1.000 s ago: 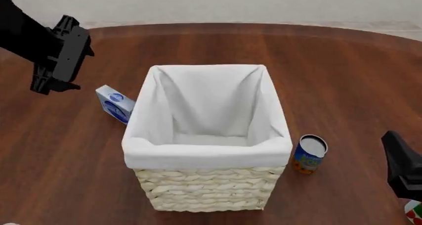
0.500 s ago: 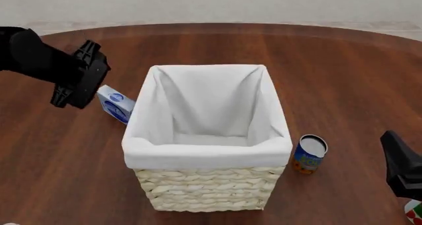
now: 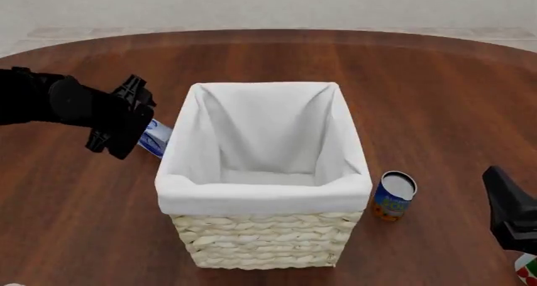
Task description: Pick up the cream cheese box, and put it in the basket.
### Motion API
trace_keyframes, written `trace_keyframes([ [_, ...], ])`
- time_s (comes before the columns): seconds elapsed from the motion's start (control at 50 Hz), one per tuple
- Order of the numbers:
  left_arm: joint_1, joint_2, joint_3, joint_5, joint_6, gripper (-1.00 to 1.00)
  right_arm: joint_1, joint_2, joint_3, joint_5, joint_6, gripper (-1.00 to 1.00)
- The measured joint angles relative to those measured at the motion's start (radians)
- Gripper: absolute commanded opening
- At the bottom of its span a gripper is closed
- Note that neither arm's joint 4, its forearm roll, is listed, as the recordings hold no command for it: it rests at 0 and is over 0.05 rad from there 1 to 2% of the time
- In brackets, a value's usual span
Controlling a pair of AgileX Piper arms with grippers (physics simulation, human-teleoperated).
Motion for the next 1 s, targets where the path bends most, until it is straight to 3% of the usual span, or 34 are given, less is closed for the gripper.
trace_keyframes([
  [0.24,-0.018,0.049,0.018,-0.057,-0.008,1.0,0.003,0.023,0.0,-0.012,-0.006,1.0],
  [1.0,-0.017,0.228,-0.062,-0.087,-0.026,1.0,-0.006,0.118,0.0,-0.064,-0.02,1.0],
])
